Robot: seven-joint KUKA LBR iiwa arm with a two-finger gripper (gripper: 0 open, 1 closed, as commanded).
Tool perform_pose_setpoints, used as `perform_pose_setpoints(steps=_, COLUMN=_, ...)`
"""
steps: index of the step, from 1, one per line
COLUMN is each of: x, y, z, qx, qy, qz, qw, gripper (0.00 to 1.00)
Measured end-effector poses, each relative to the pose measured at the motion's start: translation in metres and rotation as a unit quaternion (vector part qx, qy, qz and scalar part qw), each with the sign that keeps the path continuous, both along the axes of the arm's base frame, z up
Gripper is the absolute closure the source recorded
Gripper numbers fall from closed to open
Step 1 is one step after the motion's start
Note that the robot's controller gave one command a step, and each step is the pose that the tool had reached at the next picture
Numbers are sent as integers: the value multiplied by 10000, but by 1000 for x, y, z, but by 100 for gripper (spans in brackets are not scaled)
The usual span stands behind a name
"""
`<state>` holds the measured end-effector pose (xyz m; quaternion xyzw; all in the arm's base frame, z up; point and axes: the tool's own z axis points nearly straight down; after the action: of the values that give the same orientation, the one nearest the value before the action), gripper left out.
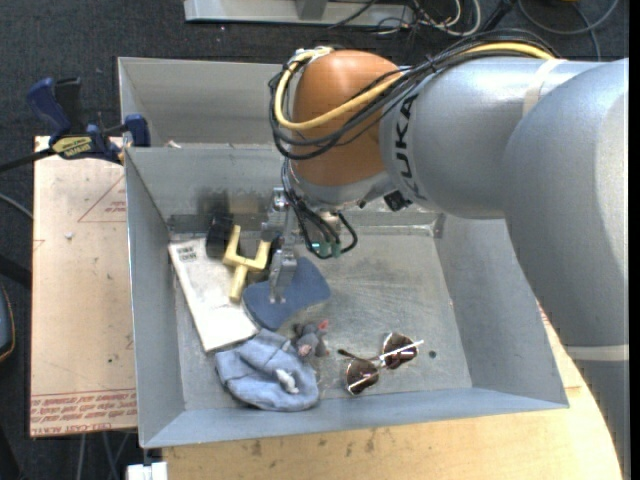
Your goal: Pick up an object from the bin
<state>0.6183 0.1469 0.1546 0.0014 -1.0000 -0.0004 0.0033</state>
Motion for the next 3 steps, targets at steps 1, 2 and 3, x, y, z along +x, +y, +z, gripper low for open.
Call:
perform_pose_setpoints(steps=1, x=2, y=0, z=5, qx=5, qy=-37, qz=-12, qw=10000, gripper=0)
perform_pose_setpoints(steps=2, x=-42, y=18, z=-74, qx=15, qy=-133, qz=-1644, qw=9863, gripper=100)
perform_pose_setpoints(steps=3, x=-42, y=18, z=-74, qx=16, qy=-132, qz=-1649, qw=9862, gripper=100)
